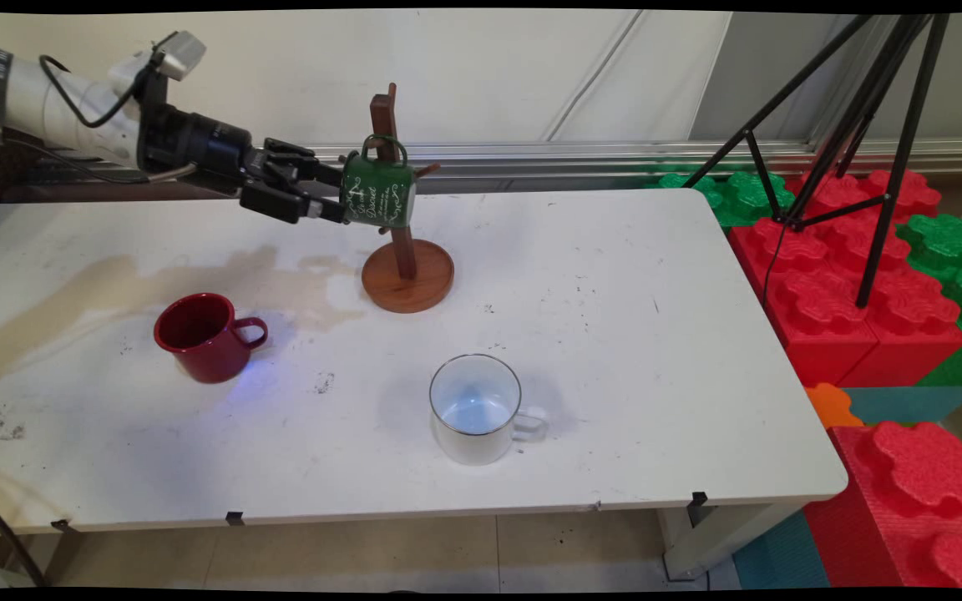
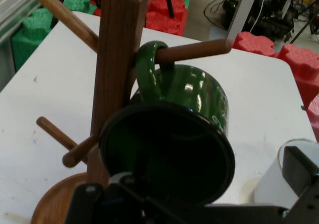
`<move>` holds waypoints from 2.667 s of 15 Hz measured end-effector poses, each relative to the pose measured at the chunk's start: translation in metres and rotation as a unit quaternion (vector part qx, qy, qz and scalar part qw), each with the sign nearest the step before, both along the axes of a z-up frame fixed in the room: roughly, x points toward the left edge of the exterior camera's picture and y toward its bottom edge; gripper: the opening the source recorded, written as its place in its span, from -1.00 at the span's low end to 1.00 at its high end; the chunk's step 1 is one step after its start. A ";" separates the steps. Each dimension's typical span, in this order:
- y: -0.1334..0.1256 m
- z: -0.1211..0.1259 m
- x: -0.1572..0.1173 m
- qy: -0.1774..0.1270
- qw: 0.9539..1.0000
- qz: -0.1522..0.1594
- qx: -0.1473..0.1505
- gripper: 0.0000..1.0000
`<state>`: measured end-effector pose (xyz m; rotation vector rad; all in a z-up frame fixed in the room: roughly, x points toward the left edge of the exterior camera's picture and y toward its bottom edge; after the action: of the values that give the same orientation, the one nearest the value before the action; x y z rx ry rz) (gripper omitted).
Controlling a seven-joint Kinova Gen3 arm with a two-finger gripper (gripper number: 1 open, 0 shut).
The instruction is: Pick up the green mug from the rack, then place the picked object on the table
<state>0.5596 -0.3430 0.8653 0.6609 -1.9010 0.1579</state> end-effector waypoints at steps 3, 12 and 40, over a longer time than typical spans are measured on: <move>-0.003 -0.005 -0.004 0.007 1.000 0.004 0.004 1.00; -0.009 -0.018 -0.014 0.025 1.000 0.012 0.016 1.00; 0.004 -0.022 -0.023 0.068 0.996 -0.010 0.050 -1.00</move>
<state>0.5366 -0.3391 0.8432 0.7031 -1.7920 0.0045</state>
